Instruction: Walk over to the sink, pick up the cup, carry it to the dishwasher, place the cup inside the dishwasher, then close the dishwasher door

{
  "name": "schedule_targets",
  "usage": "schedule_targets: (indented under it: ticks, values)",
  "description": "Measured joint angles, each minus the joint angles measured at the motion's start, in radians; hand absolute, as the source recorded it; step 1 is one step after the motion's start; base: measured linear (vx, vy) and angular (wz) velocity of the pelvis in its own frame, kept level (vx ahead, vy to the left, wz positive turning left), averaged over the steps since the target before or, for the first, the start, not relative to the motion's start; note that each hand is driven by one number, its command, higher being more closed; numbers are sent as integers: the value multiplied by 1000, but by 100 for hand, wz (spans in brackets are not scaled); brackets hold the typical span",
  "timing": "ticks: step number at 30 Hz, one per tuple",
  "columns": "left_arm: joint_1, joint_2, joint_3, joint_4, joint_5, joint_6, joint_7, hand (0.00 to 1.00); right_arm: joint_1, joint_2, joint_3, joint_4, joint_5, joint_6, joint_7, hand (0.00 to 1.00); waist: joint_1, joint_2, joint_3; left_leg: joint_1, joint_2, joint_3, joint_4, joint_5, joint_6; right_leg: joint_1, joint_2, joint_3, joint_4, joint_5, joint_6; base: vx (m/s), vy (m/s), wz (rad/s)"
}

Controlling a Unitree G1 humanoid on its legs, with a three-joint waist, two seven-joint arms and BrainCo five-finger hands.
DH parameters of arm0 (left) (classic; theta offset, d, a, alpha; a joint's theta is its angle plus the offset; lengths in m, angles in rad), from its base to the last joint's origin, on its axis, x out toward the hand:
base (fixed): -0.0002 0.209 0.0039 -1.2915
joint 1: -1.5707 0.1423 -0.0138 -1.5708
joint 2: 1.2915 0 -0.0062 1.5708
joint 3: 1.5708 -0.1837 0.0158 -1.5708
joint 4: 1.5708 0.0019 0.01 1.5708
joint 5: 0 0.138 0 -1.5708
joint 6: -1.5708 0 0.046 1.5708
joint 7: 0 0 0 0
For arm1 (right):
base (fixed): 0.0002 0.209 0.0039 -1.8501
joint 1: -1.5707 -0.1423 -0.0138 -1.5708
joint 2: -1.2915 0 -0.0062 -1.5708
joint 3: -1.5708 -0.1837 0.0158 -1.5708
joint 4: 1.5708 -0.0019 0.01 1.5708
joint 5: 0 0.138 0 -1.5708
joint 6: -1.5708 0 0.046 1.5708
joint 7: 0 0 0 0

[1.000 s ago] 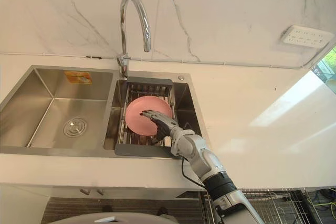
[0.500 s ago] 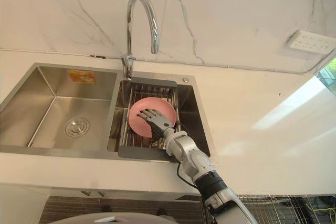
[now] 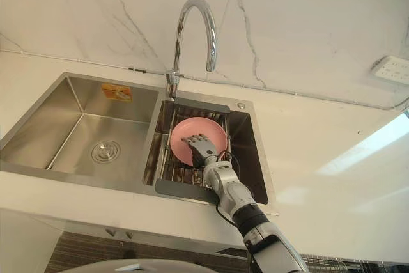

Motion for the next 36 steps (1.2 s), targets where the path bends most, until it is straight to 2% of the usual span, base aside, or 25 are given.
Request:
schedule_targets:
  ticks: [5,15,28,33,36]
  values:
    - [-15,1,-14,-1,7,1,0,0,-36,26,13,86,36,0,48,0,14,0,12,3,-1,-5,0,1,0,12,0,-8,0,-1,1,0,0,5]
    - [-22,11,-32,-5,7,8,-1,0,-62,31,7,124,57,-8,45,0,12,-9,36,15,-11,-12,0,-3,5,31,-11,-26,3,-9,9,-3,3,3]
    - [-29,14,-34,-4,8,8,-1,0,-62,52,2,155,-3,11,-55,0,15,-14,39,18,-11,-5,0,-3,6,31,-13,-23,5,-9,8,0,0,0]
    - [-29,14,-32,-7,21,7,-3,0,-58,51,-25,158,-2,-37,-85,0,14,-14,42,16,-12,-6,0,-4,6,31,-14,-24,5,-10,10,0,0,0]
    - [-29,12,-31,-9,37,6,-4,0,-58,47,-31,157,4,-49,-93,0,12,-13,45,14,-14,-9,0,-4,7,30,-16,-25,8,-12,14,0,0,1]
